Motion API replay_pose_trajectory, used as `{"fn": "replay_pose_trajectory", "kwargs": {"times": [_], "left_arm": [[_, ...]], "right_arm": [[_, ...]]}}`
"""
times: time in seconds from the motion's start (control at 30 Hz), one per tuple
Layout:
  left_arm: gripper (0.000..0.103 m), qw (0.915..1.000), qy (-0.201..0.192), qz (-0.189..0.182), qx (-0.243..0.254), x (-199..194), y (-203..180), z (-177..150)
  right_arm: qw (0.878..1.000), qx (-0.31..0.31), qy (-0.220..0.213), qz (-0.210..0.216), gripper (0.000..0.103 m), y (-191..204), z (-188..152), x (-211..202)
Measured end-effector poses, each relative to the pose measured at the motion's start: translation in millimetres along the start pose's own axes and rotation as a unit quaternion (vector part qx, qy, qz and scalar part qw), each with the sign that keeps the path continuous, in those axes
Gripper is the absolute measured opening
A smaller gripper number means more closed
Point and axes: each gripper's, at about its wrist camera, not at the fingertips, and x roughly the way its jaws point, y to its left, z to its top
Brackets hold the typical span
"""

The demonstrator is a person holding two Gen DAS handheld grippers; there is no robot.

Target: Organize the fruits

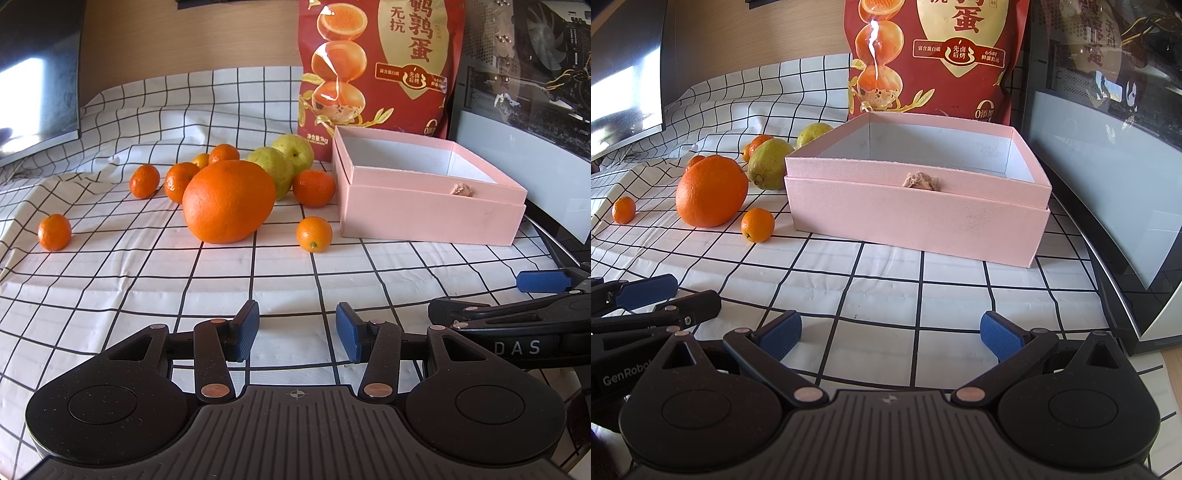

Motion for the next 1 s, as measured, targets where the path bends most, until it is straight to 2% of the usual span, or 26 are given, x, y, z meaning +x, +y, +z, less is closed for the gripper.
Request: {"fn": "replay_pose_trajectory", "kwargs": {"times": [0.17, 0.23, 0.27, 0.33, 0.53, 0.57, 0.6, 0.63, 0.7, 0.77, 0.87, 1.0], "left_arm": [[0.051, 0.9990, 0.042, -0.018, -0.001, 6.5, 5.8, 12.5], [0.048, 0.9963, 0.068, -0.046, -0.025, 7.1, 18.0, 20.5], [0.043, 0.9942, 0.079, -0.062, -0.038, 8.0, 24.5, 24.5], [0.042, 0.9893, 0.099, -0.093, -0.054, 9.1, 40.1, 34.6], [0.042, 0.9877, 0.080, -0.115, -0.069, -4.2, 105.8, 71.1], [0.042, 0.9881, 0.075, -0.114, -0.070, -5.9, 121.4, 76.7], [0.042, 0.9887, 0.074, -0.110, -0.068, -5.4, 136.5, 84.3], [0.042, 0.9898, 0.073, -0.104, -0.064, -5.0, 150.9, 89.3], [0.042, 0.9915, 0.067, -0.091, -0.066, -3.6, 182.2, 97.5], [0.042, 0.9929, 0.060, -0.071, -0.074, -0.4, 212.0, 103.3], [0.042, 0.9951, 0.058, -0.020, -0.078, 6.1, 247.9, 110.3], [0.042, 0.9943, 0.057, 0.030, -0.085, 17.8, 287.3, 110.5]], "right_arm": [[0.999, -0.018, 0.032, 0.021, 0.103, 1.1, 6.1, 3.3], [0.998, -0.031, 0.047, 0.036, 0.103, -1.7, 9.2, 4.8], [0.997, -0.037, 0.057, 0.044, 0.103, -3.2, 11.6, 5.4], [0.995, -0.042, 0.076, 0.053, 0.103, -6.4, 15.8, 5.8], [0.993, -0.038, 0.109, 0.040, 0.103, -5.4, 23.8, 8.0], [0.992, -0.027, 0.115, 0.031, 0.100, -3.6, 26.8, 9.7], [0.993, -0.013, 0.119, 0.024, 0.092, -0.2, 31.1, 10.9], [0.992, 0.001, 0.119, 0.028, 0.090, 4.7, 36.3, 11.1], [0.994, 0.021, 0.101, 0.039, 0.090, 20.5, 48.1, 8.4], [0.997, 0.018, 0.067, 0.029, 0.090, 44.5, 59.3, 3.7], [1.000, 0.009, 0.025, 0.008, 0.090, 78.7, 69.5, -0.6], [0.999, -0.002, 0.005, -0.037, 0.090, 108.8, 72.6, -1.7]]}}
